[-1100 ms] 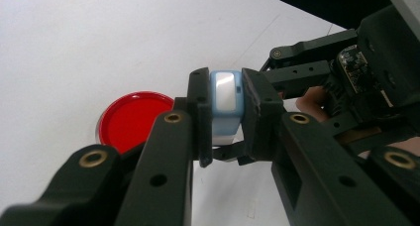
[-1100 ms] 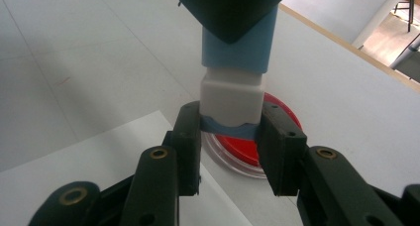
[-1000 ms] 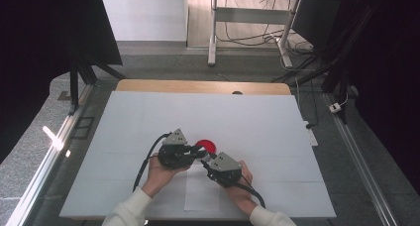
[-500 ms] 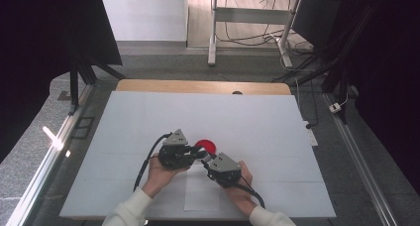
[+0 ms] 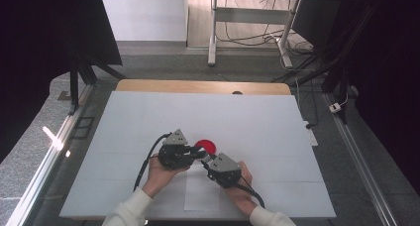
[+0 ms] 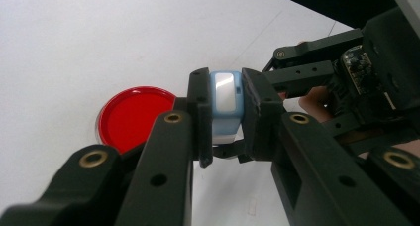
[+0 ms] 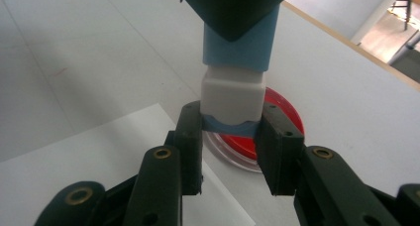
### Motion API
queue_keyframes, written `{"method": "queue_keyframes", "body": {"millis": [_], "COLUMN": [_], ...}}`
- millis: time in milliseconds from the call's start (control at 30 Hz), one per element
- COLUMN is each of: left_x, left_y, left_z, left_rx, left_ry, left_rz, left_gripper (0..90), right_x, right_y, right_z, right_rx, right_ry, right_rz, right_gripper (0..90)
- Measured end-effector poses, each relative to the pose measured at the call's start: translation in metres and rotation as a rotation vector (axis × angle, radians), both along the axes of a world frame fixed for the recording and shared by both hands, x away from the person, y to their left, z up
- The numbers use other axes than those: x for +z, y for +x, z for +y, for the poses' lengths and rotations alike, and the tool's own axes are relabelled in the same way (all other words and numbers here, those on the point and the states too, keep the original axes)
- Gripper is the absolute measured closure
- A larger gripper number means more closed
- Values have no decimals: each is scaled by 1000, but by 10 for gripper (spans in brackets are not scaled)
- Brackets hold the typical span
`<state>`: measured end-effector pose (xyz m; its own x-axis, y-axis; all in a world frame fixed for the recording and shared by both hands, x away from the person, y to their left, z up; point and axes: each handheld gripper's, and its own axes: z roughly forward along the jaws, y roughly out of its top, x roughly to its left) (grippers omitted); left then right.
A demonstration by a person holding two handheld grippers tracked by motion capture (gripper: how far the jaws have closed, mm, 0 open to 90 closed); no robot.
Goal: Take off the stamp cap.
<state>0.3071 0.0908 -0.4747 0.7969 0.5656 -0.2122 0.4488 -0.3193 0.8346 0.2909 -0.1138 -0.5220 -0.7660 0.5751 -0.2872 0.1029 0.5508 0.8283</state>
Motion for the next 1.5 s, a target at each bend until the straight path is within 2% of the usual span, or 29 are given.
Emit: {"method": "queue_keyframes", "body": {"millis": [200, 433, 667, 800, 1200, 1267, 1400, 1500], "left_x": [-1, 0, -1, -1, -1, -1, -2, -1], "left_y": [0, -1, 0, 0, 1, 1, 1, 1], "left_z": [0, -1, 1, 1, 3, 3, 3, 4], "left_rx": [5, 10, 3, 2, 3, 3, 1, 1], "left_ry": [-3, -10, -9, -7, -29, -26, -30, -33], "left_rz": [-2, -4, 16, 16, 22, 23, 27, 31], "left_gripper": [755, 755, 756, 756, 757, 757, 757, 757], "right_x": [0, 0, 2, 1, 0, 0, 2, 2], "right_y": [0, -1, 2, 2, -1, -1, 0, 1], "right_z": [-1, -1, -2, -2, -2, -2, -2, -2], "right_rx": [-4, -15, 28, 29, -1, 2, 25, 41], "right_ry": [3, 30, -28, -34, 13, 10, -34, -42], "right_rz": [-4, 6, -8, -12, -17, -16, -21, -28], "right_gripper": [653, 653, 653, 653, 654, 654, 654, 654]}}
